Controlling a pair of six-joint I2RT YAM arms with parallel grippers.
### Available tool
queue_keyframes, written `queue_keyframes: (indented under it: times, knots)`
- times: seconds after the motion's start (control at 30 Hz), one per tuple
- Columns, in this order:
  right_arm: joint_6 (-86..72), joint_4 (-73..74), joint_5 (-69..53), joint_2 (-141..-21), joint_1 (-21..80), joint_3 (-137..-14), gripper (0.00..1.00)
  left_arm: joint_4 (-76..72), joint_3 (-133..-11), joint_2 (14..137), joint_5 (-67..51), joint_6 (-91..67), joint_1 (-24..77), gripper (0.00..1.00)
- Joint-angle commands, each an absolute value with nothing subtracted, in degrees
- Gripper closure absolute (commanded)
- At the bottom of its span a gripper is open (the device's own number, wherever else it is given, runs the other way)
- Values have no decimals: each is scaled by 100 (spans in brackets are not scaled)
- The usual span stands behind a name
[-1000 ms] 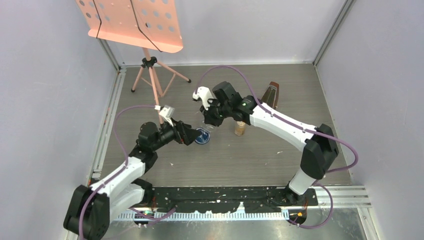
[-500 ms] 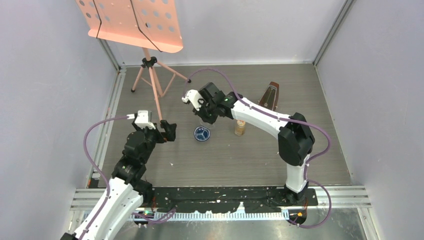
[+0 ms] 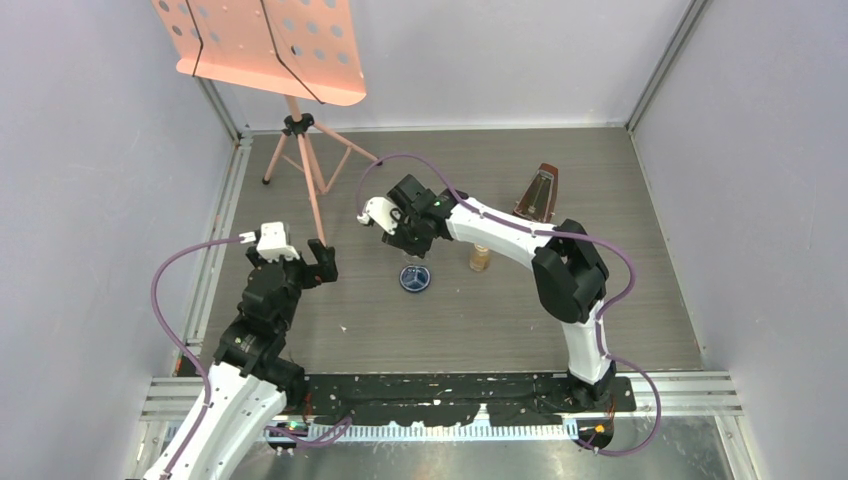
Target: Sort the pills into containers
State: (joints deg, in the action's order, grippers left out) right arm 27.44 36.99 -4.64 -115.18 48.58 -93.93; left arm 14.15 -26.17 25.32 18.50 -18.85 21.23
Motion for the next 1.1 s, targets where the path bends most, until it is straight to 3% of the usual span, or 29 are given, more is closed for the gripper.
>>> queue_keyframes:
  times: [0.0, 0.43, 0.7, 0.87, 1.07]
  knots:
    - [2752, 3665, -264, -11483, 4883, -9669, 60, 1310, -2693, 2536, 1972, -1833, 2101, 1]
    - [1504, 3512, 506, -10545, 4622, -9803, 29, 1954, -3057, 2737, 2562, -2886, 2103, 1]
    - [-1224, 4487, 1317, -9641, 3804, -9203, 32, 1807, -3097, 2698, 1095, -2186, 2104, 1]
    - [-1921, 5359, 2054, -9482, 3716, -8701, 32, 1577, -3079, 2951, 358, -2144, 2108, 1]
    - [-2157, 5465, 1956, -9462, 3582, -8334, 35, 1442, -3213, 3268, 35, -2123, 2106, 1]
